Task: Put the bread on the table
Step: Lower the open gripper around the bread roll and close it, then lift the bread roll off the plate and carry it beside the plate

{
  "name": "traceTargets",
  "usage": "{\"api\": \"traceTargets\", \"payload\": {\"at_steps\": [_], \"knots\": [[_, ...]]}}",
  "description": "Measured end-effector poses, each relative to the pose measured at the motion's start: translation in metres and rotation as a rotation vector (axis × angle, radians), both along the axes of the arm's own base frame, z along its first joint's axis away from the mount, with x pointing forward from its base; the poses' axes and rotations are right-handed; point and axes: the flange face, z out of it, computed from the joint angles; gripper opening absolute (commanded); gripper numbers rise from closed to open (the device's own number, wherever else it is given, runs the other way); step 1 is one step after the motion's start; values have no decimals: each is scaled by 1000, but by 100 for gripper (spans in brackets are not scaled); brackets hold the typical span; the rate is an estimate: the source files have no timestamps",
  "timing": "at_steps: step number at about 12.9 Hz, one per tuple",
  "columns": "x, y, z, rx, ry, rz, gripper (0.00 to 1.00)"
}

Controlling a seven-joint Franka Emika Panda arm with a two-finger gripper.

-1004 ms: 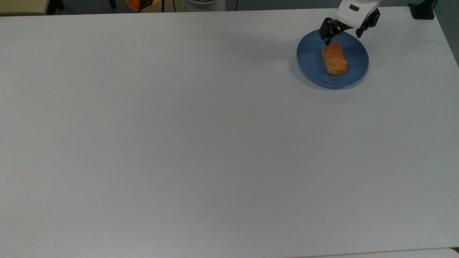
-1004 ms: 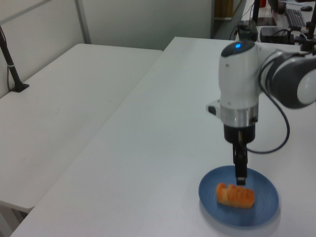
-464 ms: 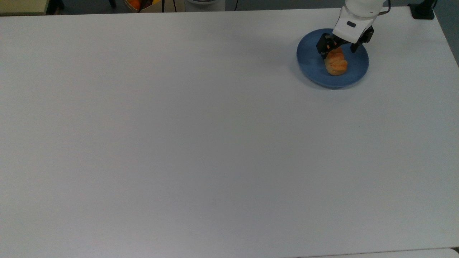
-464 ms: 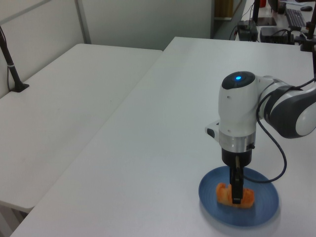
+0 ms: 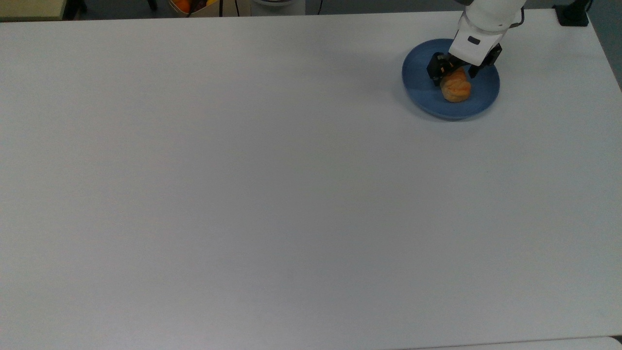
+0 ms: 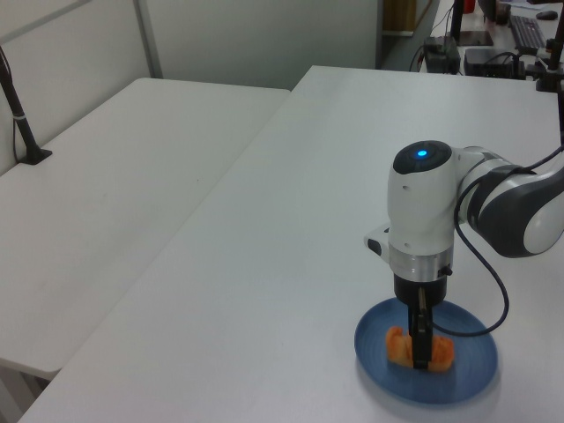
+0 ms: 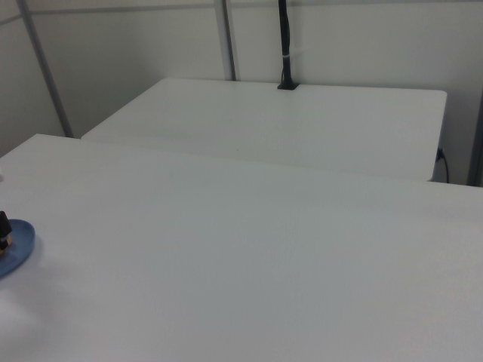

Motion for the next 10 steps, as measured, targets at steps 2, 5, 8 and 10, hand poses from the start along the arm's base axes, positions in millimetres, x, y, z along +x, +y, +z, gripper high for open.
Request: {"api": "traceTargets", "payload": {"at_steps": [2,5,8,10], "knots": [[0,0,-2,-2,2,0,53],[-1,-1,-3,-4,4,1,35],[0,-2,0,-4,2,-1,36],[4,-4,9,2,-8,-8,36]]}}
